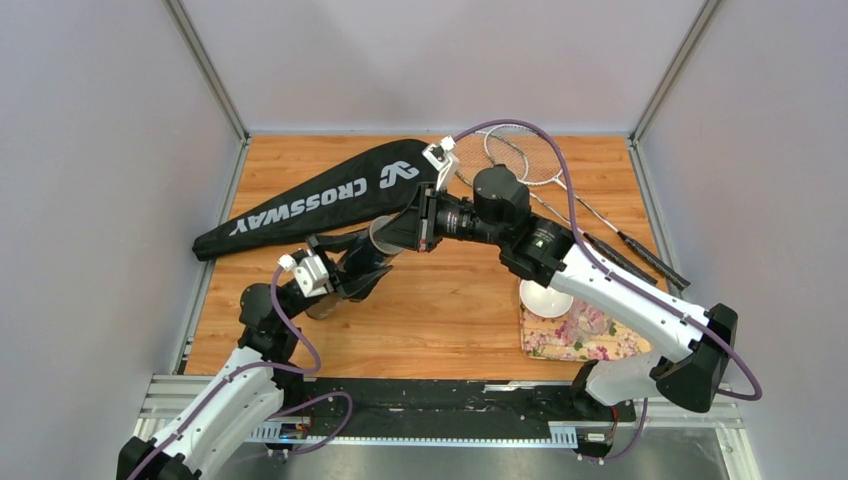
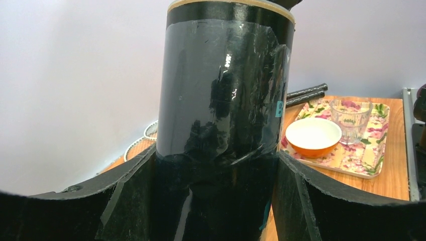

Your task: Pack up the badminton gear

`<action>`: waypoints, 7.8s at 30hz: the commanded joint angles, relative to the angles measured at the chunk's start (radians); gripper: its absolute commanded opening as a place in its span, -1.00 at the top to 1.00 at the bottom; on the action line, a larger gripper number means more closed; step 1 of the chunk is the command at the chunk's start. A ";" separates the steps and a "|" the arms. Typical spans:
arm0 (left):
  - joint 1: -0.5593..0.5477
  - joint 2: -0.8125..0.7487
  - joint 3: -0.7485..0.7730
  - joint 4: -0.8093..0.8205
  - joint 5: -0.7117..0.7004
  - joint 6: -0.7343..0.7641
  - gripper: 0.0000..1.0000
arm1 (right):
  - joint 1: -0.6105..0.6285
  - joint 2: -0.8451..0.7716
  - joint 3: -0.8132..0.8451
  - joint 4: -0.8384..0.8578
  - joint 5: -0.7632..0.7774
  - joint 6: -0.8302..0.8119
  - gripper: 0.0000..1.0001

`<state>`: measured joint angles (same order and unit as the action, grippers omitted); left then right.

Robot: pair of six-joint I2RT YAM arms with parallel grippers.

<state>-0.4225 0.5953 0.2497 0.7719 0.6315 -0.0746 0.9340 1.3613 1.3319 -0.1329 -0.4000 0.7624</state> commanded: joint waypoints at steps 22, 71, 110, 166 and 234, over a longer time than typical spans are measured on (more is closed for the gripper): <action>-0.131 0.826 0.595 -0.726 -0.466 -0.411 1.00 | -0.155 -0.524 -0.163 -0.728 0.509 -0.284 -0.38; -0.450 1.552 1.251 -0.757 -0.730 -0.898 -0.63 | -0.158 -0.619 -0.278 -0.760 0.561 -0.250 -0.39; 0.278 0.443 0.582 -1.157 -0.593 -0.192 -0.64 | -0.175 0.648 0.145 0.117 0.487 0.294 -0.31; 0.073 0.751 0.646 -1.002 -0.408 0.254 -0.69 | -0.340 0.699 0.366 -0.071 -0.126 0.192 1.00; 0.111 0.885 1.176 -1.202 -0.366 -0.599 1.00 | -0.205 0.243 0.013 -0.194 0.366 -0.049 -0.46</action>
<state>-0.3035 1.5608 1.4658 -0.5400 0.2405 -0.5236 0.7300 1.5444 1.3483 -0.4278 -0.1703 0.7143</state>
